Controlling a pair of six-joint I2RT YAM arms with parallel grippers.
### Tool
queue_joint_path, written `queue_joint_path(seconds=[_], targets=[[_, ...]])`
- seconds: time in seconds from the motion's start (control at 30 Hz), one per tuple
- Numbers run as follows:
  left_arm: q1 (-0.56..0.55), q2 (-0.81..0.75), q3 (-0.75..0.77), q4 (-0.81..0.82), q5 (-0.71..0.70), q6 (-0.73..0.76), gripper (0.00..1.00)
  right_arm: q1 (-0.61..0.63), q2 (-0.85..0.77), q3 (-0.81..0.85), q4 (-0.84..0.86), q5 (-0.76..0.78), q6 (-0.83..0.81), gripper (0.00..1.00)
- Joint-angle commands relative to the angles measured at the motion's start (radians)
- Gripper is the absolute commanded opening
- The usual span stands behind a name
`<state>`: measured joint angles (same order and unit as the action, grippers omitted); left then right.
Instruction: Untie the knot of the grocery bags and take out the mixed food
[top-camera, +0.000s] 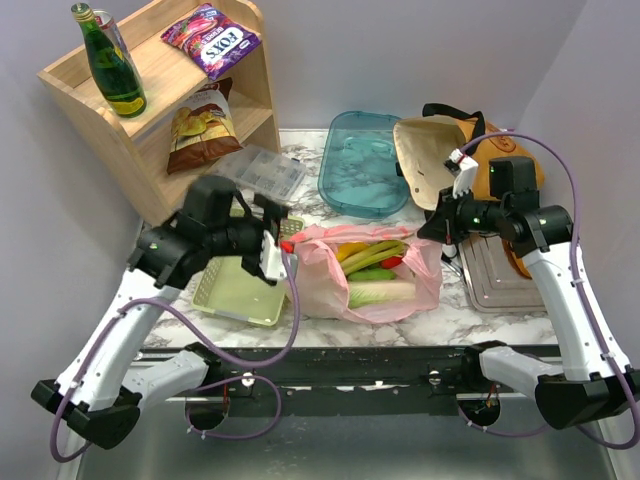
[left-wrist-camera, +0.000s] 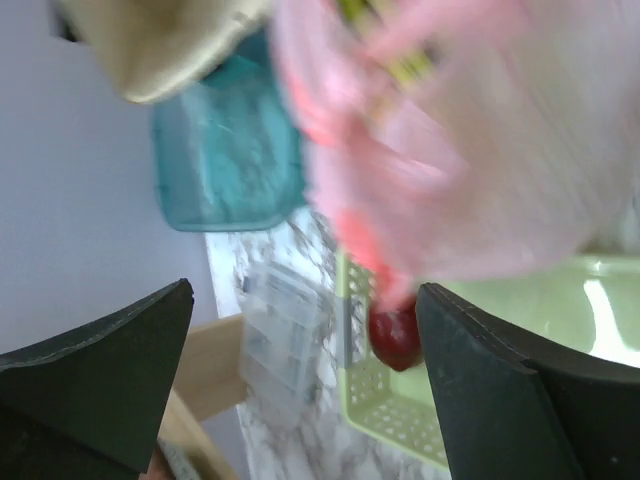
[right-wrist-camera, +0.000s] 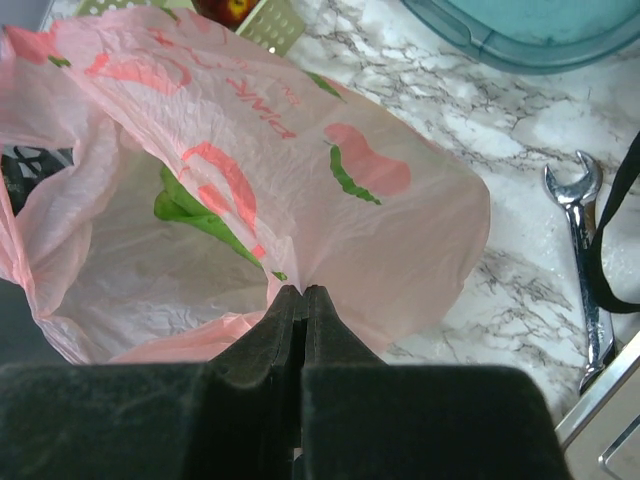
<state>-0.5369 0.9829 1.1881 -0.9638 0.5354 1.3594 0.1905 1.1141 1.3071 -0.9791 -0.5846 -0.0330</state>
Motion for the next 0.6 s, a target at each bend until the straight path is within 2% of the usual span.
queue_joint_path(seconds=[0.0,0.07,0.13,0.2,0.27,0.33,0.4,0.47,0.57], targets=[[0.001,0.064,0.342,0.0,0.18,-0.47,0.98,-0.005,-0.023,0.024,0.074,0.009,0.053,0.01],[-0.03,0.099,0.418,0.064,0.177,-0.586,0.98,-0.005,-0.026,0.034,0.079,0.03,0.075,0.01],[-0.131,0.154,0.474,0.094,0.083,-0.651,0.97,-0.005,-0.037,0.036,0.084,0.042,0.092,0.01],[-0.283,0.211,0.501,0.085,-0.006,-0.632,0.92,-0.006,-0.044,0.029,0.083,0.049,0.106,0.01],[-0.379,0.269,0.492,0.12,-0.048,-0.653,0.83,-0.006,-0.051,0.019,0.084,0.07,0.115,0.01],[-0.425,0.339,0.472,0.146,-0.034,-0.686,0.6,-0.007,-0.057,0.015,0.084,0.091,0.118,0.01],[-0.448,0.403,0.413,0.163,-0.025,-0.7,0.44,-0.007,-0.067,0.017,0.086,0.105,0.119,0.01],[-0.465,0.43,0.284,0.206,-0.057,-0.671,0.35,-0.007,-0.079,0.026,0.081,0.126,0.119,0.01],[-0.483,0.411,0.031,0.276,-0.165,-0.579,0.31,-0.009,-0.094,0.049,0.043,0.155,0.078,0.0]])
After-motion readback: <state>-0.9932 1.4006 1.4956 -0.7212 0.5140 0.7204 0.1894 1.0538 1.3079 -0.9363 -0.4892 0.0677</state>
